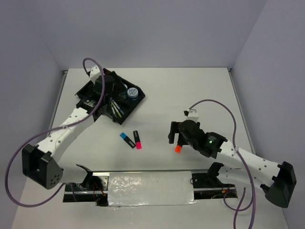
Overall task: Sort the stationery into containers
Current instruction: Place the pen in the storage box, then pick up the pen from the center of the board.
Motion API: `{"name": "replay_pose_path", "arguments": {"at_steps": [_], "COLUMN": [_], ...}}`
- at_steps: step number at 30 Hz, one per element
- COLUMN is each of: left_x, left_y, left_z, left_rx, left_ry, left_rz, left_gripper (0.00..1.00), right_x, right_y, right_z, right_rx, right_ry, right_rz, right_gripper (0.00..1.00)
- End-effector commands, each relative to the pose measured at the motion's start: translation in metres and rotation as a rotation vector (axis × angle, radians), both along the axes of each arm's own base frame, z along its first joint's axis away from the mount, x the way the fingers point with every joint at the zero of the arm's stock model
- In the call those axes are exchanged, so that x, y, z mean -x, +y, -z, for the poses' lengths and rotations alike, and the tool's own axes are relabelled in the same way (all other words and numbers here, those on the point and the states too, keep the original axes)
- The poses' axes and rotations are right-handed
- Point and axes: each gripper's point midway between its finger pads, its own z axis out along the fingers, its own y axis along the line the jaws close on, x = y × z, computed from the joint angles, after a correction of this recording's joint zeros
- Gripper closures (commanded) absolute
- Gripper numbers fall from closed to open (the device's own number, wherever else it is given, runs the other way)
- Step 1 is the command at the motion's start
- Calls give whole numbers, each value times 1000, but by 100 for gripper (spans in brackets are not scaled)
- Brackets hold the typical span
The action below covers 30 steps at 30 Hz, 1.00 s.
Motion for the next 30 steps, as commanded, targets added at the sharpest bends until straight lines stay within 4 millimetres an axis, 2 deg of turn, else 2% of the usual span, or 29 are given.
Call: {"name": "replay_pose_path", "arguments": {"at_steps": [1, 3, 4, 7, 10, 12, 17, 21, 23, 26, 28, 30], "left_x": [76, 105, 122, 160, 178, 181, 174, 171, 169, 168, 167, 167], "left_y": [-15, -22, -40, -46, -41, -41, -48, -58, -62, -60, -61, -60], "left_z": [42, 66, 75, 110, 139, 151, 170, 191, 196, 206, 206, 210], "left_rx": [-77, -87, -56, -24, -14, 1, -18, -38, -41, -88, -99, -105], "left_ry": [270, 344, 366, 447, 504, 525, 535, 580, 591, 618, 623, 632], "left_rz": [60, 58, 82, 32, -17, -46, -51, -41, -38, -53, -55, -60], "left_gripper": [1, 1, 1, 1, 2, 6, 13, 15, 15, 19, 30, 35], "right_x": [-10, -10, -12, -8, -3, 2, 11, 15, 16, 18, 17, 16], "right_y": [-16, -21, -26, -24, -18, -17, -13, -15, -13, -9, -8, -9], "right_z": [-4, 2, 3, 7, 5, 4, -5, -1, 0, 5, 5, 4], "right_rx": [9, 31, 39, 6, -51, -88, -158, -142, -142, -139, -144, -143], "right_ry": [20, 35, 30, 53, 48, 43, 11, 12, 15, 21, 16, 11], "right_rz": [178, 211, 242, 245, 209, 192, 117, 95, 74, 50, 46, 48], "right_gripper": [0, 0, 0, 0, 0, 0, 4, 4, 5, 5, 5, 5]}}
